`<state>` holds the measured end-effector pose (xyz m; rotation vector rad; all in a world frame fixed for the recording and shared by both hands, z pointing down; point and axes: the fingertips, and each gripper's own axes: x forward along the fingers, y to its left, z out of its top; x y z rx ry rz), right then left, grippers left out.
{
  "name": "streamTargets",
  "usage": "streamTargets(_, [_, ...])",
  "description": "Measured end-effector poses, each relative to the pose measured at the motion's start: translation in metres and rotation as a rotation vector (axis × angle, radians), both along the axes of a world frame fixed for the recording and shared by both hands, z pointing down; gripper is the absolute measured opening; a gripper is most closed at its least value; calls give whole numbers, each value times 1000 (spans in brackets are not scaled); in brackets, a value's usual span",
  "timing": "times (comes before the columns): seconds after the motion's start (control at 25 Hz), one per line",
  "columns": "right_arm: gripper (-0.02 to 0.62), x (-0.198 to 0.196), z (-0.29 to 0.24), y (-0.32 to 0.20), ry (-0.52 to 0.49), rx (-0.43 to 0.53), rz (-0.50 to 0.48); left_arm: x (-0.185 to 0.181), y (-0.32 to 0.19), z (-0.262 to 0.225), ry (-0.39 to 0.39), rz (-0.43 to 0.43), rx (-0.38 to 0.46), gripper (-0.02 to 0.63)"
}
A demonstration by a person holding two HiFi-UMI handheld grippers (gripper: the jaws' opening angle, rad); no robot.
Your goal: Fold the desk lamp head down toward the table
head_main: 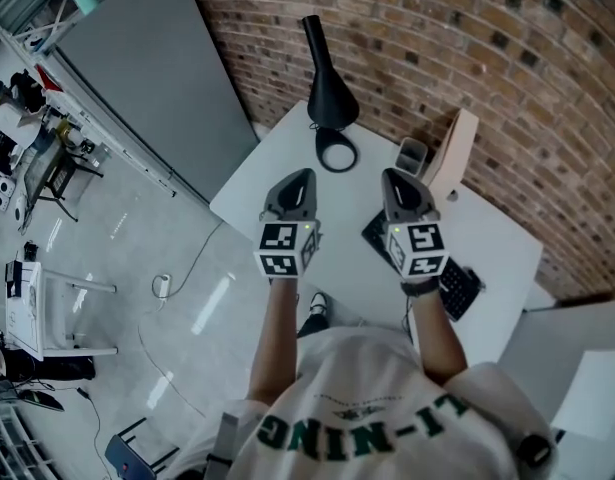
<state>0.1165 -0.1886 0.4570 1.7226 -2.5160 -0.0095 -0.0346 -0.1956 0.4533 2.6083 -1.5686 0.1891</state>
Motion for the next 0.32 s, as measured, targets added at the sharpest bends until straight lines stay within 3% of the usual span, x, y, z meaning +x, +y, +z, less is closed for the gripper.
streamTargets(0.12, [8,3,6,10,3,-13,3,10,4,6,-3,16,-6,-6])
streamTargets(0.32, [8,14,28,23,25,-54,-5,35,12,38,-29,49,-96,-6])
